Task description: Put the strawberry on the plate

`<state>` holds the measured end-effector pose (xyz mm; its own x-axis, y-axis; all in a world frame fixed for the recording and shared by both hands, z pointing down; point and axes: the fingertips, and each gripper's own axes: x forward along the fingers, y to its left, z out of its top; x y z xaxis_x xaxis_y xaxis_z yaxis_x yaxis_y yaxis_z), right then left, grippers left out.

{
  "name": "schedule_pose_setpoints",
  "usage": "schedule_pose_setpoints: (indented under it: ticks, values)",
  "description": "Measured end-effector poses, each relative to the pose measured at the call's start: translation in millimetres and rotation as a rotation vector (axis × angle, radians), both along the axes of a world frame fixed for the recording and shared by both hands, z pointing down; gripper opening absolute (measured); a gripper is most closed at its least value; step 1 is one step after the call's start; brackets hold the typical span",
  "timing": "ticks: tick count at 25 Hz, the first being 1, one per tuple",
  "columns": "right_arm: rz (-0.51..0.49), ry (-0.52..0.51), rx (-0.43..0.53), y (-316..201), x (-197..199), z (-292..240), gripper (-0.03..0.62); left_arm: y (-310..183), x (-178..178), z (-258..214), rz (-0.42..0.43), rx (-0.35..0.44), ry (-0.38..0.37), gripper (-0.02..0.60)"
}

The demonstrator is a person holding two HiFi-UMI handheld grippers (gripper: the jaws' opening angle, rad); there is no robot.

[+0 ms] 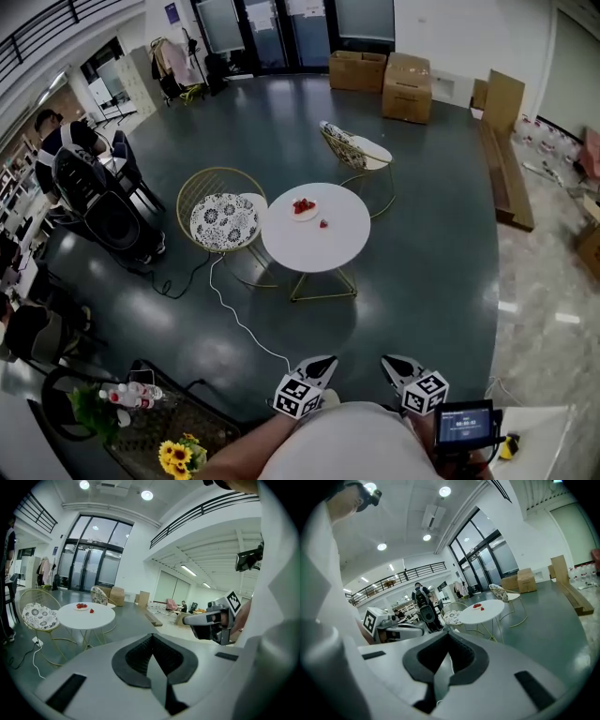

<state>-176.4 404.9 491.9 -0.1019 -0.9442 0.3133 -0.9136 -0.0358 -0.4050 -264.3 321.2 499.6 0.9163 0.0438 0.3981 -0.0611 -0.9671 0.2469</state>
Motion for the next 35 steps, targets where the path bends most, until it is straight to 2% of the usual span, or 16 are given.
schedule_pose_setpoints:
  ticks: [13, 20, 29, 35]
  values:
    - [0.005, -0.010, -0.023, 90, 44, -5, 0.008, 91, 51, -16, 0.007, -0.018, 0.007, 0.006]
    - [-0.008, -0.038, -0.008, 130, 53, -4, 0.008, 115, 52, -20, -0.081, -0.025, -0.002, 0.006]
    - [-0.026, -0.072, -0.012, 128, 57, 12, 0.008, 117, 48, -9, -0.108, -0.012, -0.038, 0.006]
    - [0.000, -0.044, -0.003, 108, 84, 12, 0.008, 77, 84, -12, -0.106, 0.007, -0.001, 0.006]
